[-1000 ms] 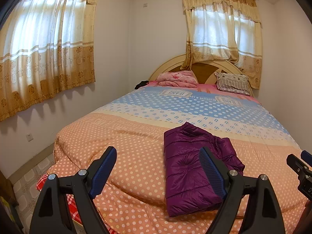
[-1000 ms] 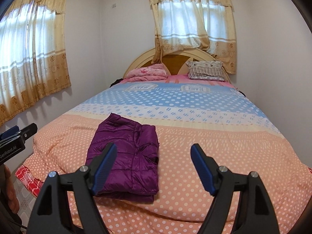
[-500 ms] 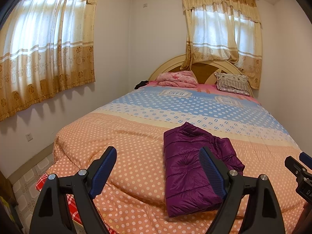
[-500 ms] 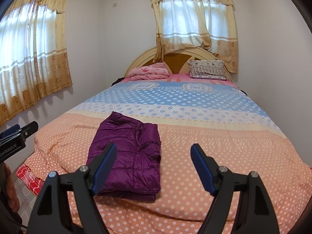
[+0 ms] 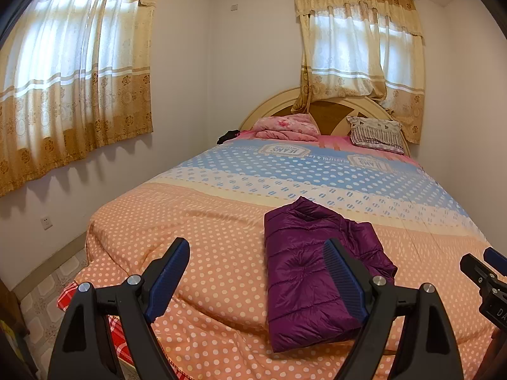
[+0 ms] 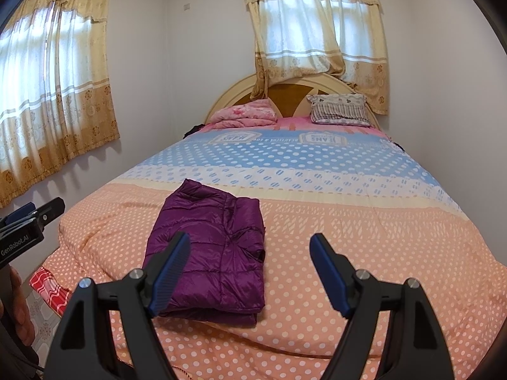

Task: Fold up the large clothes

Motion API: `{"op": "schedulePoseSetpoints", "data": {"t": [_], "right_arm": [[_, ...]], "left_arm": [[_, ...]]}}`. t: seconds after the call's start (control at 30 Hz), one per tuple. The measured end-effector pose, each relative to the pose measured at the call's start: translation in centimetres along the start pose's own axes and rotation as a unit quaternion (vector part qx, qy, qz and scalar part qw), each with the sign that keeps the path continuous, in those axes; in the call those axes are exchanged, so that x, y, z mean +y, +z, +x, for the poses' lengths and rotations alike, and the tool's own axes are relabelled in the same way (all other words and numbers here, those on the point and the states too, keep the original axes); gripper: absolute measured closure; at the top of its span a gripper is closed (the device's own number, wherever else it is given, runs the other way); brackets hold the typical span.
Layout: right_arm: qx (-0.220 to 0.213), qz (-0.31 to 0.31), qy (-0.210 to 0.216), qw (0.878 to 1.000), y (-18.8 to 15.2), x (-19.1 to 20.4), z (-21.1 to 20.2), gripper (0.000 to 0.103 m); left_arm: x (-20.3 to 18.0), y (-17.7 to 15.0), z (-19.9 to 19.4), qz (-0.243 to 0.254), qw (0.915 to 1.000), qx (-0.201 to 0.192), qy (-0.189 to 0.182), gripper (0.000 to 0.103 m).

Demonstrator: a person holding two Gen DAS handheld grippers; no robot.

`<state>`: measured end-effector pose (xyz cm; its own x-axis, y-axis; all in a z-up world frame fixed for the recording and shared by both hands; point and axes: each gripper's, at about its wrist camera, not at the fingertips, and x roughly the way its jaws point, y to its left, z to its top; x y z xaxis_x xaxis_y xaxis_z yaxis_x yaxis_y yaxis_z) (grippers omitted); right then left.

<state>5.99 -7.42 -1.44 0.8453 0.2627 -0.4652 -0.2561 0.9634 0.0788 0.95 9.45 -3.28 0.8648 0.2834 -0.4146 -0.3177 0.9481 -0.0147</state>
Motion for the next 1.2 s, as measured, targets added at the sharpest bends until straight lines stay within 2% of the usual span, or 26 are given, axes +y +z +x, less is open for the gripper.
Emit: {"op": "schedulePoseSetpoints", "data": {"t": [1.2], "right_arm": [[0.008,0.003,0.005,1.000,-0.30,0.08,0.26,0.023]], "left_arm": [[0.34,-0.15,0.30,0.006,0.9999,0.010,-0.004,0.016]]}}
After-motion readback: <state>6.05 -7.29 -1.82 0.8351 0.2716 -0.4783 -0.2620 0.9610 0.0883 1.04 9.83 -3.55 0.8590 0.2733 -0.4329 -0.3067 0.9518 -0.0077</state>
